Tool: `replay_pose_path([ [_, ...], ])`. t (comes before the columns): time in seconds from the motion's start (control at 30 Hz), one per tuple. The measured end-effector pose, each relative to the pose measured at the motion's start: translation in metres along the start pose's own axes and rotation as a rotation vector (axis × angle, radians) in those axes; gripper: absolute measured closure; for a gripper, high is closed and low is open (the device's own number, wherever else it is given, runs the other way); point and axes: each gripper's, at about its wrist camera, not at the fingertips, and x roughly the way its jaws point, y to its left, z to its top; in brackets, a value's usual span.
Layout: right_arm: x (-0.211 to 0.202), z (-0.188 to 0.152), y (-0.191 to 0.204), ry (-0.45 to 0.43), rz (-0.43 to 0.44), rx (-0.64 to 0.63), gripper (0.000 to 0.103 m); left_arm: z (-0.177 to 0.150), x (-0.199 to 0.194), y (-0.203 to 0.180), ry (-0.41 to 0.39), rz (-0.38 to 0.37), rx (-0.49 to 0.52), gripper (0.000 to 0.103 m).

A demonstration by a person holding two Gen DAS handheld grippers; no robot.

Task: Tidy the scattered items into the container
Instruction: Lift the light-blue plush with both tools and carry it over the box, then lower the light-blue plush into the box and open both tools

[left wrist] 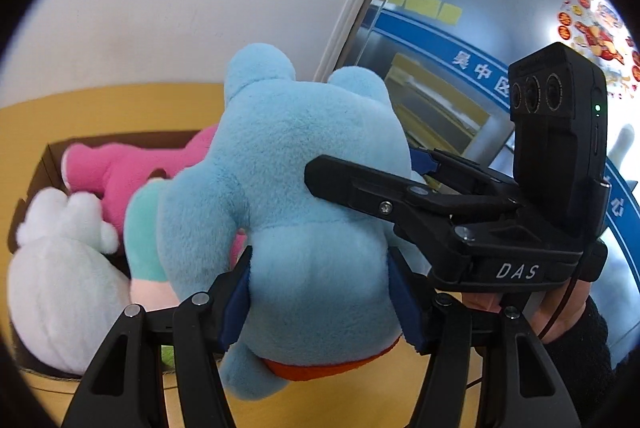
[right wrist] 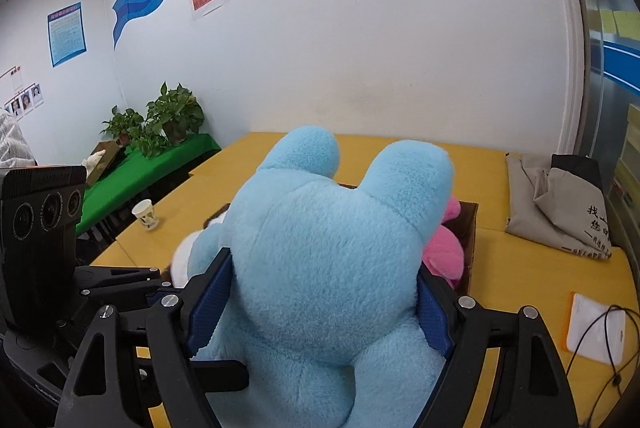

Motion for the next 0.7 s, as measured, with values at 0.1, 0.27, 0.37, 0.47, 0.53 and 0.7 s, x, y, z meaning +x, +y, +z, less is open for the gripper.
replay_pose_path([
  [0.1,0.026,-0.01,-0.024,0.023,0.008,0.017,0.018,-0.005,0.032,0.014,0.047,0.016,-0.036,0.042],
  [0.27,0.071,-0.037,-0.058,0.081,0.03,0.076,0.018,-0.014,0.064,0.035,0.083,0.027,-0.073,0.038],
  [0.37,0.08,-0.045,-0.075,0.063,0.065,0.136,0.014,-0.011,0.063,0.043,0.072,-0.012,-0.116,0.03],
  [0.47,0.079,-0.044,-0.082,0.035,0.058,0.159,0.005,-0.01,0.052,0.043,0.049,-0.025,-0.114,0.03],
  [0.53,0.073,-0.043,-0.083,0.015,0.033,0.166,0.004,-0.008,0.039,0.039,0.026,-0.013,-0.099,0.03],
  [0.7,0.042,-0.041,-0.073,-0.014,-0.025,0.151,0.0,-0.015,-0.011,0.027,-0.047,0.116,-0.014,0.03],
])
